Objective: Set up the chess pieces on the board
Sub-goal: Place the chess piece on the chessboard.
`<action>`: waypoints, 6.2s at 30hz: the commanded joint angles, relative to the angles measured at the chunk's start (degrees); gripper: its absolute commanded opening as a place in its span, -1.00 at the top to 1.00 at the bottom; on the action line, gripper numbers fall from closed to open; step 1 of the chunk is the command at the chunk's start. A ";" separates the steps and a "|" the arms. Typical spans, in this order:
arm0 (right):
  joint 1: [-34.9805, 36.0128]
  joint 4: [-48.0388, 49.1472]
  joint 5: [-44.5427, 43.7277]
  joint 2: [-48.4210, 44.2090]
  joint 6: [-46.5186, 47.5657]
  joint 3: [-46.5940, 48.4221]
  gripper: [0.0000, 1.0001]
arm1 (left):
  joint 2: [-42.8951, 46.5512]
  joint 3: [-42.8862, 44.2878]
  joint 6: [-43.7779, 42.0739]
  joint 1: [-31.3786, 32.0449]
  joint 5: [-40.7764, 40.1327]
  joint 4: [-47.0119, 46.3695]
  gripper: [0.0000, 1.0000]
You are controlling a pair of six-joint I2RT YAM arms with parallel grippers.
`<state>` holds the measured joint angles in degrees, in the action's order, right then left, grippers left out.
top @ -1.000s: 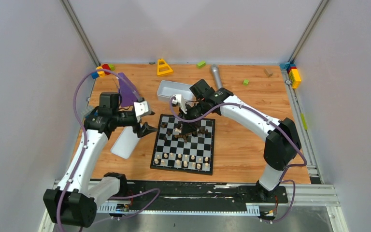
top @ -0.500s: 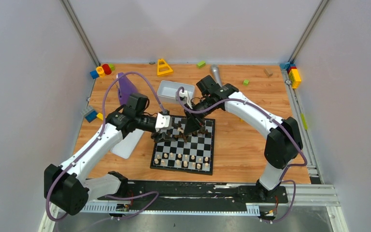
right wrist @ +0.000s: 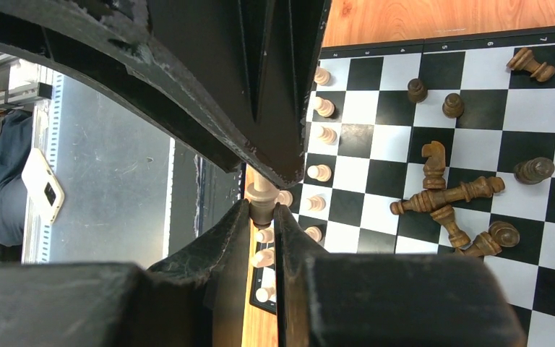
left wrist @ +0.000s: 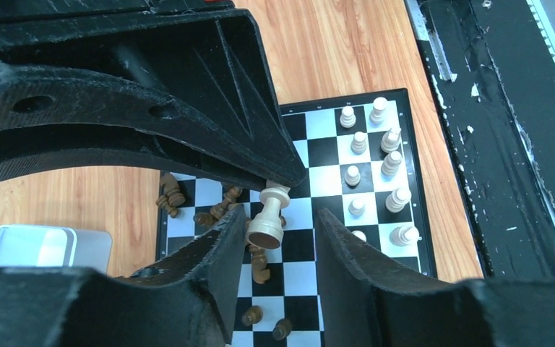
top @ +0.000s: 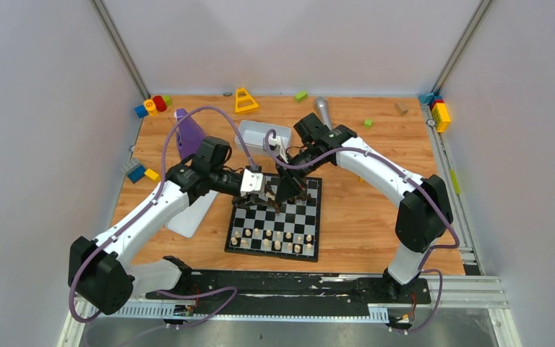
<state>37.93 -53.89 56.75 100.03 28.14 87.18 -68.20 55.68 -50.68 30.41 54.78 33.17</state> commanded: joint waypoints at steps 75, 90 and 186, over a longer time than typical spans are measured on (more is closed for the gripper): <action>-16.22 28.81 7.05 -17.57 -24.44 -11.79 1.00 | -4.49 -5.20 55.21 -3.56 -7.61 -45.35 -0.83; 8.07 5.98 -24.95 -14.32 -1.81 -5.99 1.00 | 8.04 1.63 38.69 -20.85 -33.38 -11.50 -1.00; 35.83 -20.24 -55.03 30.31 4.66 28.00 0.83 | 8.18 9.01 43.11 -39.12 -33.42 3.29 -1.00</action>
<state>73.38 -75.44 3.29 130.23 33.67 115.59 -61.49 64.77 -7.62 -8.29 20.47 37.08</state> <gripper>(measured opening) 0.168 0.998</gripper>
